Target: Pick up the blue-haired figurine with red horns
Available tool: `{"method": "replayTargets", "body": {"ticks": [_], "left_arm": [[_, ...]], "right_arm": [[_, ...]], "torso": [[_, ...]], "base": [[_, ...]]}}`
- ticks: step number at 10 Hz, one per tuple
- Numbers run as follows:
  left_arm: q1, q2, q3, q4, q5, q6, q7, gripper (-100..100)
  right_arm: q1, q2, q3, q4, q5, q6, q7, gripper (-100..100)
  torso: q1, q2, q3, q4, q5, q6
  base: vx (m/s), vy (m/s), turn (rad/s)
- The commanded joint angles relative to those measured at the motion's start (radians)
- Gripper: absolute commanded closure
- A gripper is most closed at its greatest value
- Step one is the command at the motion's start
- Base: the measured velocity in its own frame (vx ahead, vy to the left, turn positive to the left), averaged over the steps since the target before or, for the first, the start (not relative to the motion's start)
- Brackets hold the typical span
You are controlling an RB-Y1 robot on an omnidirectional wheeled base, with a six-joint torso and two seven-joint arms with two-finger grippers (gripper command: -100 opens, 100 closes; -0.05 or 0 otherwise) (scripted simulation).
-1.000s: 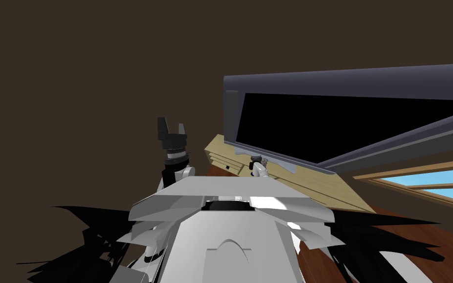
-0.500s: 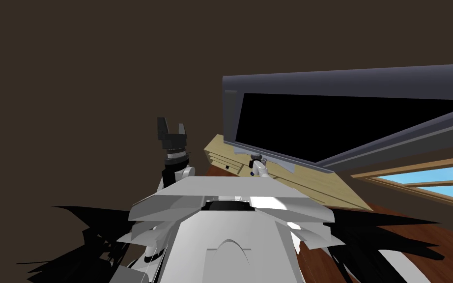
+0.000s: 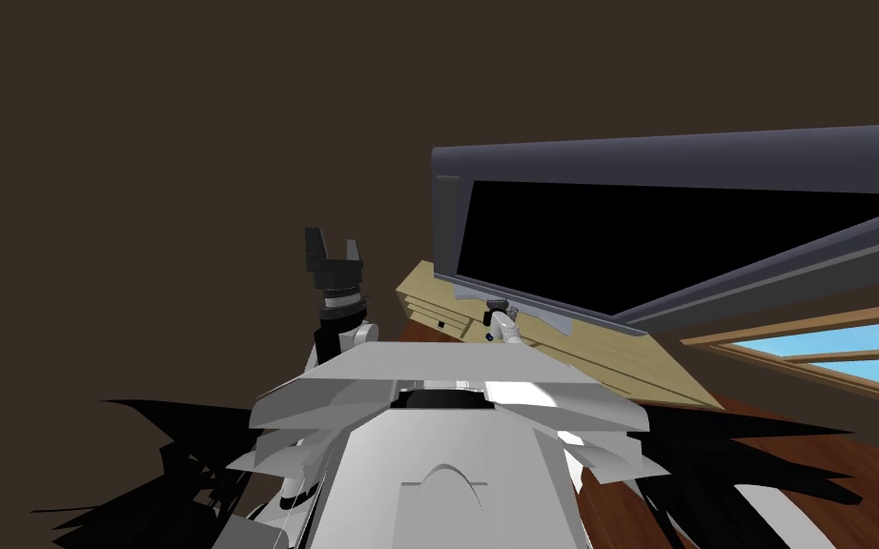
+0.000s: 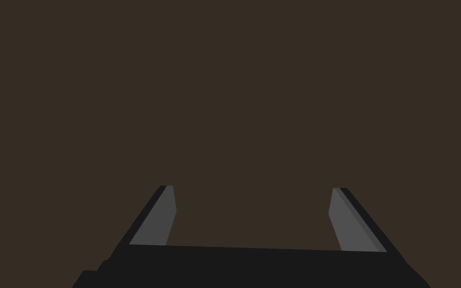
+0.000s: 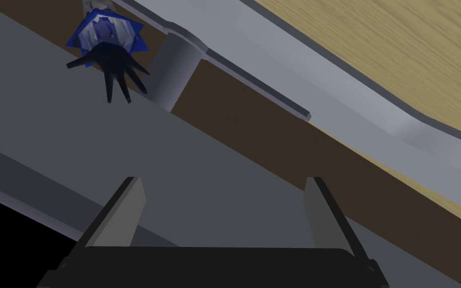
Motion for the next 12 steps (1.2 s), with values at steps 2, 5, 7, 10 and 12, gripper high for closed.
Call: {"method": "replayTargets", "body": {"ticks": [2,5,7,10,12], "left_arm": [[0.0,0.0,0.0,0.0,0.0,0.0,0.0,0],[0.0,0.0,0.0,0.0,0.0,0.0,0.0,0],[0.0,0.0,0.0,0.0,0.0,0.0,0.0,0],[0.0,0.0,0.0,0.0,0.0,0.0,0.0,0],[0.0,0.0,0.0,0.0,0.0,0.0,0.0,0]], "right_arm": [[-0.001,0.023,0.014,-0.03,-0.014,0.013,0.005,-100],[-0.001,0.023,0.014,-0.03,-0.014,0.013,0.005,-100],[-0.001,0.023,0.014,-0.03,-0.014,0.013,0.005,-100],[-0.001,0.023,0.014,-0.03,-0.014,0.013,0.005,-100],[-0.013,0.014,0.008,-0.062,-0.019,0.026,-0.002,-100]], "torso": [[0.0,0.0,0.0,0.0,0.0,0.0],[-0.001,0.001,0.001,0.0,0.0,0.0],[0.001,-0.001,0.0,0.0,0.0,0.0],[-0.001,0.001,0.0,0.0,0.0,0.0],[0.001,-0.001,0.0,0.0,0.0,0.0]], "base": [[-0.015,-0.018,-0.053],[-0.013,-0.015,-0.045],[0.012,0.014,0.042],[-0.007,-0.008,-0.025],[0.031,0.026,0.093]]}}
